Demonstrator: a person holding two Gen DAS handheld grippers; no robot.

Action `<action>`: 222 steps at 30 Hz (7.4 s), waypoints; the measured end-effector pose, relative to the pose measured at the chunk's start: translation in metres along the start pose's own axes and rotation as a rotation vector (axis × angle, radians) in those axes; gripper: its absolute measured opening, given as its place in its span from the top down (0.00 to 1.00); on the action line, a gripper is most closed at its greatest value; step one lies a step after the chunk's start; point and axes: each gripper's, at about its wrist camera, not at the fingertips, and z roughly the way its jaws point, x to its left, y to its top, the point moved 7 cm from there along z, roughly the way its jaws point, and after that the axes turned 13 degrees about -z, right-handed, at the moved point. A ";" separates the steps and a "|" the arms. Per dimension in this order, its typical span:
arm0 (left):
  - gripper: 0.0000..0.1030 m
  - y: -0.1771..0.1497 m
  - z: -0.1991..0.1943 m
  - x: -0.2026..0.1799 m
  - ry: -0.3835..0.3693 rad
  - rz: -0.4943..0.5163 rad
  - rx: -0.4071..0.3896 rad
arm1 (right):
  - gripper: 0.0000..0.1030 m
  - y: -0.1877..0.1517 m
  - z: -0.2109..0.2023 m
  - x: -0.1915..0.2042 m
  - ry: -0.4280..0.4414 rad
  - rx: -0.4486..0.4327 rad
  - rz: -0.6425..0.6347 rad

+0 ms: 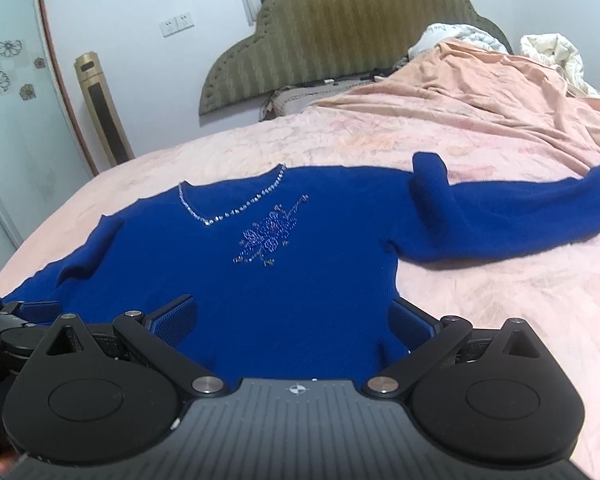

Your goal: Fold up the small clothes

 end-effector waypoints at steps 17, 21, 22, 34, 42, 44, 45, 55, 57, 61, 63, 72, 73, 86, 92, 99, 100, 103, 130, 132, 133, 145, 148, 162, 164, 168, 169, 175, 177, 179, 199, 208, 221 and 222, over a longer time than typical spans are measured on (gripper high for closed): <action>0.00 0.017 0.006 -0.032 -0.043 0.033 -0.015 | 0.00 0.007 -0.024 -0.184 -0.117 -0.086 0.359; 0.00 0.019 0.012 -0.036 -0.027 0.061 -0.023 | 0.06 -0.001 -0.040 -0.291 -0.290 -0.150 0.560; 0.00 0.019 0.015 -0.037 -0.028 0.066 -0.017 | 0.12 -0.005 -0.040 -0.316 -0.319 -0.154 0.617; 0.00 0.022 0.029 -0.047 0.003 0.108 0.002 | 0.37 -0.013 0.011 -0.422 -0.378 -0.153 0.740; 0.00 0.024 0.025 -0.038 0.008 0.104 -0.006 | 0.92 0.002 0.002 -0.422 -0.452 -0.133 0.672; 0.00 0.026 0.022 -0.032 0.014 0.099 -0.017 | 0.92 0.009 -0.014 -0.419 -0.507 -0.137 0.621; 0.00 0.026 0.020 -0.028 0.017 0.095 -0.021 | 0.92 0.013 -0.024 -0.418 -0.536 -0.144 0.597; 0.00 0.028 0.021 0.023 0.036 0.021 -0.018 | 0.92 0.089 -0.103 -0.352 -0.766 -0.264 0.240; 0.00 0.027 0.020 0.036 0.044 0.015 -0.022 | 0.92 0.105 -0.095 -0.316 -0.693 -0.291 0.185; 0.00 0.028 0.020 0.069 0.082 -0.016 -0.032 | 0.92 0.137 -0.066 -0.234 -0.515 -0.329 0.086; 0.00 0.030 0.023 0.086 0.102 -0.037 -0.027 | 0.92 0.153 -0.050 -0.194 -0.433 -0.339 0.040; 0.00 0.073 0.078 0.119 0.294 0.037 -0.059 | 0.92 0.188 0.014 -0.050 -0.134 -0.322 -0.045; 0.00 0.077 0.084 0.127 0.336 0.040 -0.082 | 0.92 0.187 0.020 -0.041 -0.105 -0.312 -0.035; 0.00 0.075 0.086 0.301 0.627 -0.225 -0.030 | 0.92 0.191 0.050 0.025 0.011 -0.266 -0.036; 0.00 0.068 0.061 0.260 0.409 -0.234 -0.028 | 0.92 0.192 0.070 0.069 0.075 -0.271 -0.022; 0.00 0.065 0.053 0.226 0.331 -0.169 -0.053 | 0.92 0.168 0.121 0.136 0.184 -0.184 0.008; 0.00 0.063 0.055 0.225 0.334 -0.158 -0.050 | 0.92 0.162 0.131 0.144 0.193 -0.163 0.014; 0.00 0.057 0.057 0.227 0.347 -0.149 -0.039 | 0.92 0.147 0.153 0.155 0.196 -0.111 0.019; 0.00 0.036 0.043 0.258 0.361 -0.267 -0.002 | 0.37 0.123 0.177 0.155 0.496 -0.015 0.325; 0.00 0.033 0.038 0.262 0.365 -0.272 -0.005 | 0.37 0.117 0.184 0.158 0.507 0.035 0.326; 0.00 0.031 0.035 0.267 0.369 -0.277 -0.005 | 0.37 0.112 0.189 0.166 0.508 0.070 0.299; 0.01 -0.029 -0.002 0.360 0.061 -0.756 0.113 | 0.31 0.109 0.116 0.238 0.421 -0.026 -0.189; 0.01 -0.032 0.000 0.368 -0.045 -0.916 0.085 | 0.27 0.106 0.095 0.246 0.452 -0.050 -0.228; 0.95 -0.040 0.056 0.412 -0.172 -1.509 -0.008 | 0.21 0.066 0.059 0.197 0.416 -0.035 -0.096; 0.95 -0.038 0.051 0.412 -0.145 -1.485 -0.028 | 0.20 0.058 0.060 0.182 0.403 -0.023 -0.062; 0.95 -0.006 0.027 0.428 0.078 -1.283 -0.118 | 0.20 0.040 0.061 0.145 0.355 0.008 0.009; 0.95 0.007 0.017 0.437 0.155 -1.222 -0.152 | 0.20 0.037 0.062 0.135 0.336 0.013 0.025; 0.95 0.094 -0.028 0.468 0.563 -0.994 -0.403 | 0.20 0.018 0.059 0.071 0.244 0.012 0.141; 0.95 0.125 -0.035 0.453 0.569 -0.927 -0.452 | 0.20 0.012 0.058 0.057 0.239 0.007 0.181; 0.95 0.158 -0.039 0.418 0.516 -0.843 -0.500 | 0.20 0.007 0.055 0.048 0.240 -0.004 0.203; 0.78 0.122 0.097 -0.146 -0.513 0.109 0.281 | 0.20 -0.016 0.002 -0.056 0.009 -0.080 0.314; 0.12 0.151 0.047 -0.046 -0.431 0.008 -0.066 | 0.19 -0.002 0.007 -0.082 -0.099 -0.107 0.245; 0.12 0.144 0.080 0.135 -0.123 -0.241 -0.050 | 0.39 0.051 0.147 -0.064 0.106 0.041 0.249; 0.12 0.143 0.082 0.142 -0.120 -0.267 -0.048 | 0.52 0.052 0.151 -0.062 0.102 0.050 0.235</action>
